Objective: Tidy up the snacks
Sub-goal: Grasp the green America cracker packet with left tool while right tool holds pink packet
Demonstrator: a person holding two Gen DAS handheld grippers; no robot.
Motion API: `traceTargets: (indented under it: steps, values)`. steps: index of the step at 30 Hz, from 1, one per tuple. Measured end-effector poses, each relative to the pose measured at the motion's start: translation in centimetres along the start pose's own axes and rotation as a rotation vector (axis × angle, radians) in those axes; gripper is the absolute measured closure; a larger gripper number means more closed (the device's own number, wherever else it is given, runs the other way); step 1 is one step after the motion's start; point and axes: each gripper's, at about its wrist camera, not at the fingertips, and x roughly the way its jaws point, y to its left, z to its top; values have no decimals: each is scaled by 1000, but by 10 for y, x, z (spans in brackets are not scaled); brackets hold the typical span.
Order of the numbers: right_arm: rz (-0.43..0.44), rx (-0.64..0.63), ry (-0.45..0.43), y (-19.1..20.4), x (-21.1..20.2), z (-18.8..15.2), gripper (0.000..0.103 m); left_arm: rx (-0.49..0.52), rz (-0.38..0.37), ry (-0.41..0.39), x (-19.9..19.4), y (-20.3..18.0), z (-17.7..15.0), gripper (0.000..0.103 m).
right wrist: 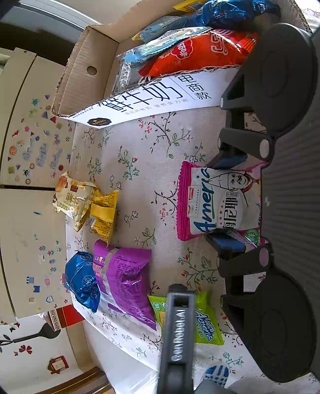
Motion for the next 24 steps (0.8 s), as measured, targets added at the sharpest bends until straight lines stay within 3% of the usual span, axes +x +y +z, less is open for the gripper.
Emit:
traceTargets:
  steps: [5,9,18,21,23,24]
  values:
    - [-6,-18,0,-2,0,-2,40,49,23,-24,-2,3,-6,0]
    - [-13,-24,0,-5,-1,-4,34,11,2,-23,0,11,-5,0]
    - [-7,-42,11,-6,-3,-3,35,77,-25,-28,-2,12,-8,2]
    - [8,-72,10,-5,-5,-3,42,112,-38,-37,-5,14,-10,8]
    - [14,-88,9,-4,-5,-3,46,150,-58,-54,-9,14,-11,20]
    - [13,-99,9,-3,-6,-3,47,174,-92,-62,-12,13,-12,32]
